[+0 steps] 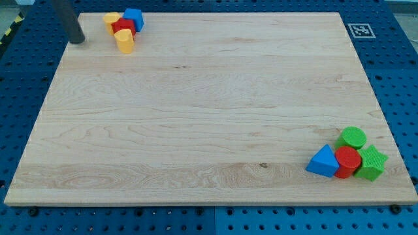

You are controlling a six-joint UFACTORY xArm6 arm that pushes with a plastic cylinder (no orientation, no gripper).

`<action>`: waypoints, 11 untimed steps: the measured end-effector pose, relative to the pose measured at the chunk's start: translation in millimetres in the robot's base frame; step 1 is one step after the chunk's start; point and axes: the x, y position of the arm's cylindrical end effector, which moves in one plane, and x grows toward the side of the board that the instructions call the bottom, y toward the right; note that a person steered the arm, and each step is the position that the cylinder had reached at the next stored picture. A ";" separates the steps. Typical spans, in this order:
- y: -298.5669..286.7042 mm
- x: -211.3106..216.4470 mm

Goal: Separate the yellow hexagon from the red star

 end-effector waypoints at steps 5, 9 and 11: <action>111.4 -19.0; 208.2 60.3; 295.6 115.7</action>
